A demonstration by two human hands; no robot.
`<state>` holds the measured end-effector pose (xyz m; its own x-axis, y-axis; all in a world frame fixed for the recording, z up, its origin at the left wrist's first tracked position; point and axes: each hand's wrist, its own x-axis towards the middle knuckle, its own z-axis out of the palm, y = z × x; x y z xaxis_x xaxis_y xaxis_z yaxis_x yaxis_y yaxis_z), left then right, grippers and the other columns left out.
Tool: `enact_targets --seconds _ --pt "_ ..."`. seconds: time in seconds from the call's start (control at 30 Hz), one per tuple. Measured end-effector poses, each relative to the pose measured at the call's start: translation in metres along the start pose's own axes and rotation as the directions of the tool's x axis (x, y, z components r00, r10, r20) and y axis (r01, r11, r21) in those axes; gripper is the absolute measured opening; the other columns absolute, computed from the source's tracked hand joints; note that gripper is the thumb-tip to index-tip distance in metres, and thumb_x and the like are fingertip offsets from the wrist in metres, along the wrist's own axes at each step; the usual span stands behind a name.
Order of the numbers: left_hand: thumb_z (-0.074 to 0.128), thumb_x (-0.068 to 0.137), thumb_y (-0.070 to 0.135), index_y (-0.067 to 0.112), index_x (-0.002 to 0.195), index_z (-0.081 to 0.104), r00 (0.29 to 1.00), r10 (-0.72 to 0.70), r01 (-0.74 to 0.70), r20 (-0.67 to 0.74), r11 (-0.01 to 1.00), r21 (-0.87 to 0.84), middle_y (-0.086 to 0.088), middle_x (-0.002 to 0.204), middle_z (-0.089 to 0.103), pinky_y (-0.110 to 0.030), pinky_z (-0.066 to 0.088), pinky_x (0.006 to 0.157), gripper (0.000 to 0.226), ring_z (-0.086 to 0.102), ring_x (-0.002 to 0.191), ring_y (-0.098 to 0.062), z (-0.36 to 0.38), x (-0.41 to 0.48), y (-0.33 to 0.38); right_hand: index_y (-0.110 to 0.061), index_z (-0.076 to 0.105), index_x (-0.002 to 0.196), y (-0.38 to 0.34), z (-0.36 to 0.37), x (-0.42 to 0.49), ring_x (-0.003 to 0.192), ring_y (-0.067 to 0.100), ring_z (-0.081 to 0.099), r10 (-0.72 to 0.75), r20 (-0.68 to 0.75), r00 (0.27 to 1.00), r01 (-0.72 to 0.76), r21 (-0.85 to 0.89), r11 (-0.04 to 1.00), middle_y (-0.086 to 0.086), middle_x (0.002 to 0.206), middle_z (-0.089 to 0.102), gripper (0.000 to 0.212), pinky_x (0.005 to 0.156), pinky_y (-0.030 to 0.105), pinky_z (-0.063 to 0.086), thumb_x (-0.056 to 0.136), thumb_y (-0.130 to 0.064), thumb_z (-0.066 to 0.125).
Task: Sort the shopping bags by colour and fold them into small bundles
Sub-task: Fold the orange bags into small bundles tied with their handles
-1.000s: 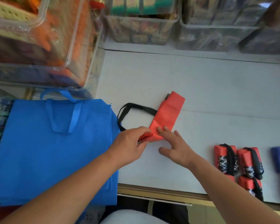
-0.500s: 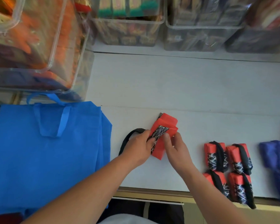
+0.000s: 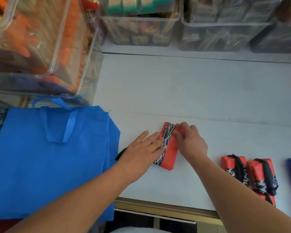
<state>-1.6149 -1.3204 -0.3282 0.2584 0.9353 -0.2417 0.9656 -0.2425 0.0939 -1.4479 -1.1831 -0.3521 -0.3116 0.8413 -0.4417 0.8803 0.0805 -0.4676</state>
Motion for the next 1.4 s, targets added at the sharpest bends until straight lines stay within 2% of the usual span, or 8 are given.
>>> enact_targets --seconds 0.13,0.33,0.47,0.6,0.97,1.1,1.2,1.4 --pt "0.037 0.102 0.028 0.024 0.164 -0.001 0.970 0.010 0.030 0.243 0.987 -0.161 0.007 0.169 -0.015 -0.040 -0.018 0.124 0.073 -0.015 0.156 -0.012 0.015 -0.011 -0.009 -0.038 0.056 0.115 0.002 -0.003 0.009 0.095 0.027 0.063 -0.030 0.000 1.000 0.030 -0.042 0.999 -0.006 0.109 0.057 0.026 0.070 0.033 0.039 0.098 -0.058 0.051" --pt "0.035 0.106 0.056 0.033 0.163 0.008 0.962 -0.019 0.074 0.272 0.978 -0.193 0.017 0.168 -0.009 -0.041 -0.014 0.126 0.067 -0.012 0.155 -0.005 0.022 -0.001 -0.014 -0.042 0.050 0.133 0.004 0.003 0.004 0.102 0.029 0.063 -0.021 0.001 1.000 0.021 -0.003 1.000 0.000 0.122 0.055 0.038 0.077 0.038 0.047 0.098 -0.058 0.051" --pt "0.031 0.107 0.055 0.034 0.163 0.010 0.959 -0.068 0.129 0.274 0.969 -0.211 0.017 0.168 -0.007 -0.044 -0.009 0.127 0.064 -0.010 0.156 -0.006 0.025 0.001 -0.005 -0.014 0.031 0.159 0.011 0.032 -0.044 0.147 0.039 0.033 -0.330 -0.251 0.910 0.276 -0.225 0.934 0.018 0.159 0.034 0.067 0.114 0.054 0.034 0.103 -0.047 0.044" --pt "0.032 0.106 0.056 0.032 0.163 0.011 0.960 -0.065 0.128 0.272 0.968 -0.218 0.015 0.169 -0.004 -0.046 -0.004 0.127 0.065 -0.007 0.156 -0.007 0.024 0.002 -0.005 -0.012 0.025 0.161 0.032 0.055 -0.068 0.158 0.029 0.006 -0.475 -0.067 0.878 0.412 -0.398 0.819 0.006 0.171 0.010 0.063 0.122 0.058 0.022 0.108 -0.046 0.021" --pt "0.033 0.108 0.050 0.032 0.159 0.029 0.979 -0.042 0.086 0.200 0.972 -0.220 0.013 0.169 0.015 -0.040 -0.001 0.127 0.054 0.009 0.156 -0.010 0.015 0.009 -0.007 -0.014 0.036 0.158 0.039 0.046 -0.049 0.155 0.033 0.020 -0.435 0.122 0.892 0.444 -0.406 0.799 0.007 0.168 0.025 0.069 0.117 0.059 0.026 0.106 -0.056 0.019" --pt "0.038 0.100 0.057 0.030 0.115 0.068 0.971 -0.179 0.237 0.156 0.792 -0.562 0.007 0.120 0.068 -0.041 0.038 0.110 0.043 0.057 0.117 -0.015 0.004 0.021 -0.013 -0.033 0.046 0.152 0.033 0.004 -0.045 0.153 0.010 0.016 -0.461 0.165 0.872 0.486 -0.176 0.856 -0.015 0.161 0.034 0.078 0.122 0.039 0.021 0.098 -0.074 0.007" --pt "0.048 0.103 0.049 0.028 0.075 0.055 0.919 -0.287 0.392 0.270 0.591 -0.705 0.004 0.079 0.057 -0.037 0.048 0.078 0.035 0.055 0.079 -0.018 -0.004 0.022 -0.007 -0.034 0.062 0.135 0.029 -0.014 -0.050 0.132 -0.007 0.037 -0.464 0.128 0.877 0.467 0.001 0.884 -0.029 0.136 0.050 0.068 0.113 0.019 0.027 0.094 -0.077 0.029" --pt "0.048 0.106 0.042 0.024 0.068 0.048 0.814 -0.369 0.571 0.448 0.366 -0.735 0.006 0.065 0.052 -0.029 0.039 0.062 0.042 0.049 0.063 -0.011 -0.007 0.036 0.002 -0.028 0.060 0.130 0.028 0.000 -0.035 0.097 0.011 0.062 -0.343 -0.001 0.939 0.339 0.158 0.927 -0.012 0.120 0.056 0.033 0.085 0.037 0.056 0.098 -0.039 0.059"
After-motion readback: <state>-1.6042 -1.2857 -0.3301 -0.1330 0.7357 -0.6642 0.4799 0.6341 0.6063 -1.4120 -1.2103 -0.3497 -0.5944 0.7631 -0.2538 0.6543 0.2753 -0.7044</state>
